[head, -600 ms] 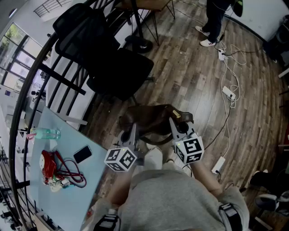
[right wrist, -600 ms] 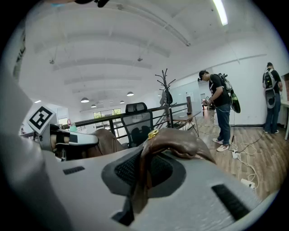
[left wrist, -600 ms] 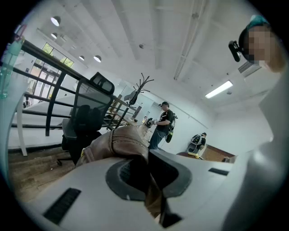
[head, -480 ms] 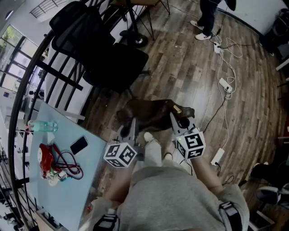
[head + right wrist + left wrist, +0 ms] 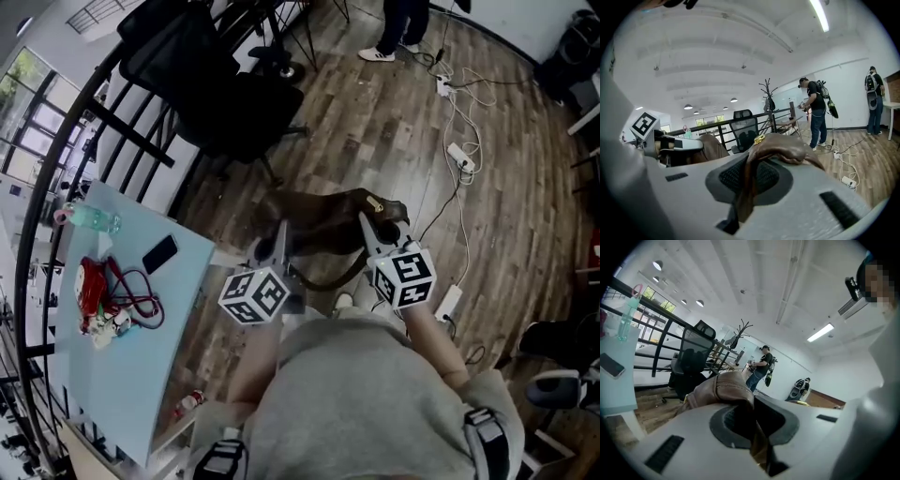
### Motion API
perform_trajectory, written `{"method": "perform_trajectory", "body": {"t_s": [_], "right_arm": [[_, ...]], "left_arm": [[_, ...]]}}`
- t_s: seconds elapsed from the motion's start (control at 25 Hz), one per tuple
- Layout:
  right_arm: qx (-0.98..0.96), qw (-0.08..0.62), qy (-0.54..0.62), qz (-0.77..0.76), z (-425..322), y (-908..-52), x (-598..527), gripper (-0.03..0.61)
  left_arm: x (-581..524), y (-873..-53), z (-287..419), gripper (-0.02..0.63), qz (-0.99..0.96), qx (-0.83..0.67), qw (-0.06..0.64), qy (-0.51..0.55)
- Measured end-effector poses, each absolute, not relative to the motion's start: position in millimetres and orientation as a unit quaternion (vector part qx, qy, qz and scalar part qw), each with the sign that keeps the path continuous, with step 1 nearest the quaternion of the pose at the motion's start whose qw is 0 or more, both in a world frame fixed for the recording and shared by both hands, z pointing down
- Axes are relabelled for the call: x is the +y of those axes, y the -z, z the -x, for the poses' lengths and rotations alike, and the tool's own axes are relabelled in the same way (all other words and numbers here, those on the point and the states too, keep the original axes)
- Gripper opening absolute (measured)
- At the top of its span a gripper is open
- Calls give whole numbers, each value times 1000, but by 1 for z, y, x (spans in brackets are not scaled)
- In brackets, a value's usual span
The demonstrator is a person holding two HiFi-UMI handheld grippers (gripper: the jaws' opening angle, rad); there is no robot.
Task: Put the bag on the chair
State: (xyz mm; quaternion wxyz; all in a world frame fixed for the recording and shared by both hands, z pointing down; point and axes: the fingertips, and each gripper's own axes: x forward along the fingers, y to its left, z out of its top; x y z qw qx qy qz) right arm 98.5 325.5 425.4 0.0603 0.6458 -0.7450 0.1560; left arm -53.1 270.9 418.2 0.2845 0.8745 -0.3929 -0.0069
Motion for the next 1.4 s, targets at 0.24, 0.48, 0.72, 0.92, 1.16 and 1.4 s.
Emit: {"method": "perform_trajectory", "body": {"t_s": [0.24, 0.48, 0.72, 0.92, 1.16, 1.4], "right_arm": [[-750, 63, -147, -642, -96, -421, 343, 18], [-761, 58, -135, -632, -101, -413, 348, 18], [-766, 43, -148, -624, -102, -410, 351, 18], [-767, 44, -158, -620, -103, -413, 345, 18], [-761, 46, -157, -627, -112, -414, 326, 18], [-758, 51, -158, -631, -122, -414, 292, 18]], "left_arm": [[291, -414, 56, 23, -876, -392, 281, 10], [299, -410, 52, 23, -875, -394, 281, 27], [306, -409, 52, 23, -874, -391, 287, 28], [300, -411, 52, 23, -871, -392, 295, 31], [279, -415, 43, 23, -873, -382, 302, 29], [242, -416, 32, 23, -874, -378, 305, 32]]}}
